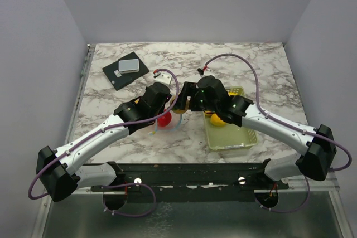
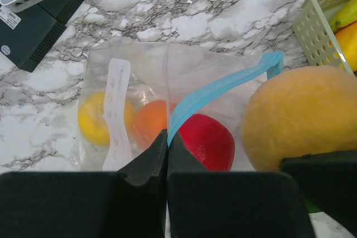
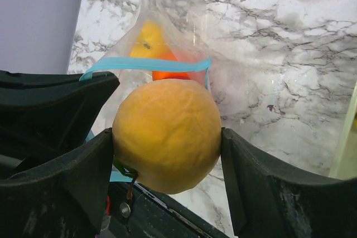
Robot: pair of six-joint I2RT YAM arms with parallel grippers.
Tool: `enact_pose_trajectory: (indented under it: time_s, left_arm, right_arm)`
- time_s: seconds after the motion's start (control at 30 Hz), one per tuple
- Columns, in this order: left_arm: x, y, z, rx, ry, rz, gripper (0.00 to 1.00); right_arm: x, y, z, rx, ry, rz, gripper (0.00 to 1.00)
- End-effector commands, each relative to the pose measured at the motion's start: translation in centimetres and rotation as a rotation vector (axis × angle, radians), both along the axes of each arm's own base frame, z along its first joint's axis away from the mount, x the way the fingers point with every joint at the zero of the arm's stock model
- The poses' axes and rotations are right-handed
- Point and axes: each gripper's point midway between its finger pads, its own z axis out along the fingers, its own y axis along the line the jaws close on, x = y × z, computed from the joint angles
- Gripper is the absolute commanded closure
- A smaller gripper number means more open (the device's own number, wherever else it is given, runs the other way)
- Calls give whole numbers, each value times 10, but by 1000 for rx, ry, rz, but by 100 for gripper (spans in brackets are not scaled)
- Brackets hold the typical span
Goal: Place the food in the zip-top bag and seal the zipper
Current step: Place the fake fruit in the zipper food storage bag.
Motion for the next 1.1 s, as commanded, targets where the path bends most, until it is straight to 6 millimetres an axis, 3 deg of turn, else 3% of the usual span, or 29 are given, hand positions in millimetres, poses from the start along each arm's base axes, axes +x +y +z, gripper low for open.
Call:
enact_pose_trajectory:
  time_s: [0.0,0.27,0.37,0.57,0.77,1.07]
  left_arm:
    - [-2,-5,-1,-9,1,-25,100]
    - [-2,-4,1,-11,-4,-24,100]
    - [-2,-4,1,-12,-5,-22,100]
    - [-2,-4,2,-15,-7,-23,100]
    - [-2,-4,2,-15,-7,-22,100]
    - [-3,-3,2,-15,-6,-20,100]
  right_arm:
    - [4,17,6,5,-35,14,75]
    - [-4,34,-16,-36,-3,35,65]
    - [-8,39,-21,-49,3,45,55]
    - [-12,40,-20,-61,-5,41,25]
    - [-15,38,-9,-44,-24,44,8]
    - [-20,34,-3,-35,-34,36,5]
